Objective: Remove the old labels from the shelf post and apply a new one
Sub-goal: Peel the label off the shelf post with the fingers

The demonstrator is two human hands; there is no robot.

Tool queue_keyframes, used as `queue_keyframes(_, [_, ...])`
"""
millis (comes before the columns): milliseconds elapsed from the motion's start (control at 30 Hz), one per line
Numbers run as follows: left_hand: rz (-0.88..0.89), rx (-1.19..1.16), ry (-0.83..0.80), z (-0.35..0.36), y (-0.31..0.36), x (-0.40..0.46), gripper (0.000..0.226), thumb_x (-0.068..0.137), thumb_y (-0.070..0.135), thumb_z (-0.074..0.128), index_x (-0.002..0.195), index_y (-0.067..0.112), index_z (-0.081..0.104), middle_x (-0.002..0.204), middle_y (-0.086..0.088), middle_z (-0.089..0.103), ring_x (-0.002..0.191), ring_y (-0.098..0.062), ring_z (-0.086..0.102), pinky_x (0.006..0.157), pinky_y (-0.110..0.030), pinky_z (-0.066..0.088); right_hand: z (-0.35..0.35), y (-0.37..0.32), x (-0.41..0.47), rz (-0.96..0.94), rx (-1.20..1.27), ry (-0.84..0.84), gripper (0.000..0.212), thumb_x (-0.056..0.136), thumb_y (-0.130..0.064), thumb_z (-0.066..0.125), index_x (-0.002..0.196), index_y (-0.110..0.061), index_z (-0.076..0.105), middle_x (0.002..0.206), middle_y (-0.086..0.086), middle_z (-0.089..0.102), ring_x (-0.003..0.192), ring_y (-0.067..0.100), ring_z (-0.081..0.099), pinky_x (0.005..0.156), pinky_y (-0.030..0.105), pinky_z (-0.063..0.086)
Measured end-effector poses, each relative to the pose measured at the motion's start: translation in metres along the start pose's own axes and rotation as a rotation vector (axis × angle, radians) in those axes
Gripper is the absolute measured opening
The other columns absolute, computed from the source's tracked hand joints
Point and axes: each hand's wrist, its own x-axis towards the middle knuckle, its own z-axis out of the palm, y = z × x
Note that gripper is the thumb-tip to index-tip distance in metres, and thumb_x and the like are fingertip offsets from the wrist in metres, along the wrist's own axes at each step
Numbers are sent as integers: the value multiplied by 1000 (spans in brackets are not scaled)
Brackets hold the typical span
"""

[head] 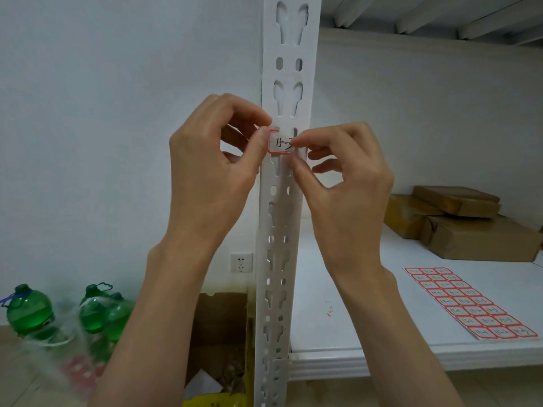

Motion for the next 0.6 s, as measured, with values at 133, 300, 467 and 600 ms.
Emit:
queue_keyframes(133, [-26,-21,7,-1,-1,0,5,96,24,67,98,24,62,96,11,64,84,-5,65,68,-20,60,2,-3,1,-39,-59,62,15,88,-17,78,102,-14,74,101,4,65,84,2,58,79,3,48])
queue_keyframes(300, [-38,-40,-9,-1,0,-1,7,94,27,67,98,22,64,96,7,67,83,-9,67,69,-24,61,7,0,-3,-74,-38,145,12,87,-15,78,98,-10,78,94,8,65,89,3,53,76,2,47])
queue_keyframes(467, [-46,-63,-26,-3,0,0,5,94,26,66,95,23,63,94,6,68,82,-11,67,68,-27,62,12,4,-4,-84,-29,180,10,88,-14,76,95,-7,77,93,9,65,86,0,52,76,3,47])
queue_keyframes(600, [-52,-67,-32,-3,1,-1,5,94,26,67,95,23,63,94,5,69,82,-12,67,68,-28,62,15,4,-5,-60,-32,185,5,90,-12,73,92,-8,75,95,-3,57,84,-9,51,76,2,45])
